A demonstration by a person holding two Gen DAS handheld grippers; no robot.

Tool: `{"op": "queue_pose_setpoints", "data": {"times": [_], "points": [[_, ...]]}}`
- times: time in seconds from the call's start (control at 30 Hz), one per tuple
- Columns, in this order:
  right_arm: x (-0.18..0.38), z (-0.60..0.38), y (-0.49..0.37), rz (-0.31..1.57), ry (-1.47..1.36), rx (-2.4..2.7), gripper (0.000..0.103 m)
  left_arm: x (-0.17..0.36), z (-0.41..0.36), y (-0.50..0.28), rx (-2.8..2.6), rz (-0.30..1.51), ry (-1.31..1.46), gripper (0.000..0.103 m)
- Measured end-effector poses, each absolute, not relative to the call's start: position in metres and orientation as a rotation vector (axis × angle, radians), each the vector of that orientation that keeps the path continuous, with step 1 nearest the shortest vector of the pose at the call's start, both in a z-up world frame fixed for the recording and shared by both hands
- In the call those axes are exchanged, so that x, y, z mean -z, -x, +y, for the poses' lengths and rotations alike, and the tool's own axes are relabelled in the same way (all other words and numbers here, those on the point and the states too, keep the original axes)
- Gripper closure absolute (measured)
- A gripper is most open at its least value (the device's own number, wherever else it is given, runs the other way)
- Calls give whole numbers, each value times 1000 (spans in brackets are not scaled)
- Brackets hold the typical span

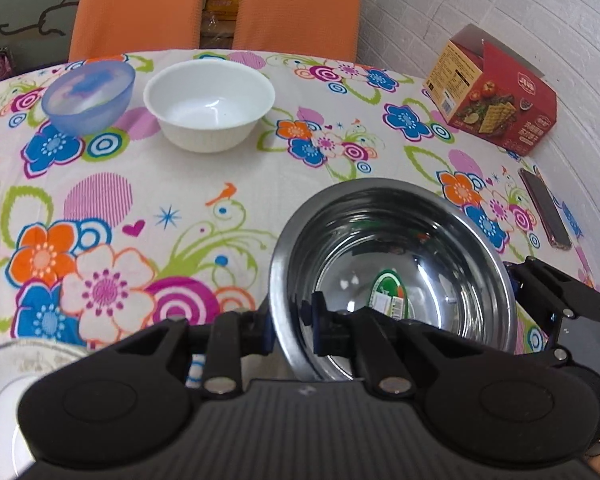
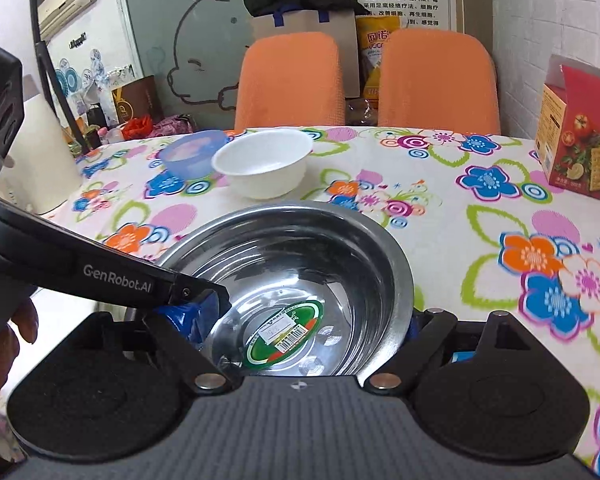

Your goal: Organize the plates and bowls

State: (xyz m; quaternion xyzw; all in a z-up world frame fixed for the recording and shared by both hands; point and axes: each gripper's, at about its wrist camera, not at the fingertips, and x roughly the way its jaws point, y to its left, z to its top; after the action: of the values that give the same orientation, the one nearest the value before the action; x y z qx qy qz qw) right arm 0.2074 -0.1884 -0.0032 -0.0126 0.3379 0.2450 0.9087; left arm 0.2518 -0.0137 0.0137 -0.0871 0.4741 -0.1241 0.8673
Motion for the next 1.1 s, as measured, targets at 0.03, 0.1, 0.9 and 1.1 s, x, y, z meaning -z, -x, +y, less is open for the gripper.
{"op": "queue_pose_setpoints", "data": {"times": [0.03, 0.1, 0.9, 1.1], "points": [[4, -188, -200, 695, 25, -503, 29, -13, -13, -243, 269, 993, 174, 99], [6, -188, -188, 691, 27, -496, 28, -11, -12, -231, 281, 995, 170, 99], [34, -205, -187, 744, -28, -461, 28, 10, -35, -242, 309, 999, 133, 98], [19, -223, -180, 697, -81, -420, 29, -6, -22, -242, 259, 935, 143, 59]]}}
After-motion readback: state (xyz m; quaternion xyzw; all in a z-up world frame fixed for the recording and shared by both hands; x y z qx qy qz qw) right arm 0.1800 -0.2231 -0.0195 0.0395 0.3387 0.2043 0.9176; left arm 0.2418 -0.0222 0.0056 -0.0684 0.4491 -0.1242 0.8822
